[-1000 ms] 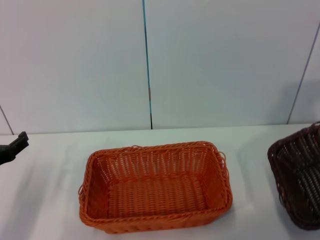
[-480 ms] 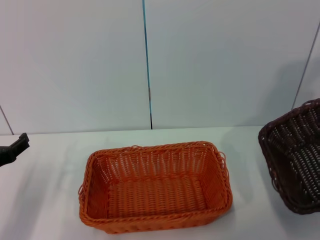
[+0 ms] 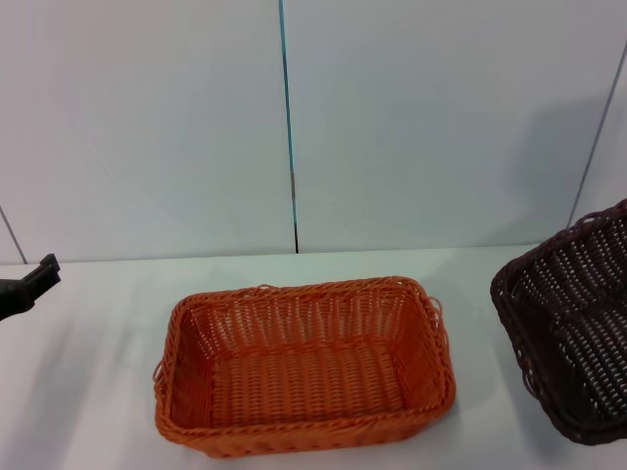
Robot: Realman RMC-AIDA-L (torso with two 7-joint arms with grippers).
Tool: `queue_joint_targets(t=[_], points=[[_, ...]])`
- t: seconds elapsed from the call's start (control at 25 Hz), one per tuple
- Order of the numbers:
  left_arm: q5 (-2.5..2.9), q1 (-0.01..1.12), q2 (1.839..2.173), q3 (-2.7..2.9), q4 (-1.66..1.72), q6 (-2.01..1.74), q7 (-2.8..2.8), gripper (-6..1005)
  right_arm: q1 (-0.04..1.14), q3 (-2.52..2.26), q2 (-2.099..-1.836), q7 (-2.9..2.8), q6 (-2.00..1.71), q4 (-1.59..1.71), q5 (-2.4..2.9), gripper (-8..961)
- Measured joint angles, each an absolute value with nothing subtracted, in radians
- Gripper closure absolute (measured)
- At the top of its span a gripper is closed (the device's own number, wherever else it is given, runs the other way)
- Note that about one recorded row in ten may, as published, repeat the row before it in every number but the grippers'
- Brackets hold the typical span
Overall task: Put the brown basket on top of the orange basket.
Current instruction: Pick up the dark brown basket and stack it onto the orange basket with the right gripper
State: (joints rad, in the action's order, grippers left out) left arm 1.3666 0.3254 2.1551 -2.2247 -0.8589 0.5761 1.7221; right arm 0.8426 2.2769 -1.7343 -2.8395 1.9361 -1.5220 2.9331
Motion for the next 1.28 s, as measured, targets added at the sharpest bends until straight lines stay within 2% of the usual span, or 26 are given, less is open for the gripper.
queue_joint_targets(t=[0.16, 0.44, 0.56, 0.68, 1.28], points=[[1.367, 0.326, 2.155, -2.222, -0.857, 0.573, 1.723, 110, 0.861, 2.254, -1.729, -2.860, 1.939, -1.483, 2.933, 819], [1.368, 0.340, 2.155, -2.220, -0.821, 0.573, 1.734, 110, 0.940, 2.218, -1.752, -2.883, 1.905, -1.448, 2.933, 819], [1.368, 0.342, 2.157, -2.219, -0.818, 0.571, 1.739, 110, 0.988, 2.197, -1.742, -2.903, 1.903, -1.405, 2.933, 819], [1.368, 0.343, 2.157, -2.222, -0.815, 0.567, 1.739, 110, 1.029, 2.184, -1.746, -2.912, 1.895, -1.394, 2.933, 819], [1.368, 0.342, 2.158, -2.221, -0.822, 0.566, 1.740, 110, 1.170, 2.097, -1.840, -2.920, 1.767, -1.235, 2.929, 818]])
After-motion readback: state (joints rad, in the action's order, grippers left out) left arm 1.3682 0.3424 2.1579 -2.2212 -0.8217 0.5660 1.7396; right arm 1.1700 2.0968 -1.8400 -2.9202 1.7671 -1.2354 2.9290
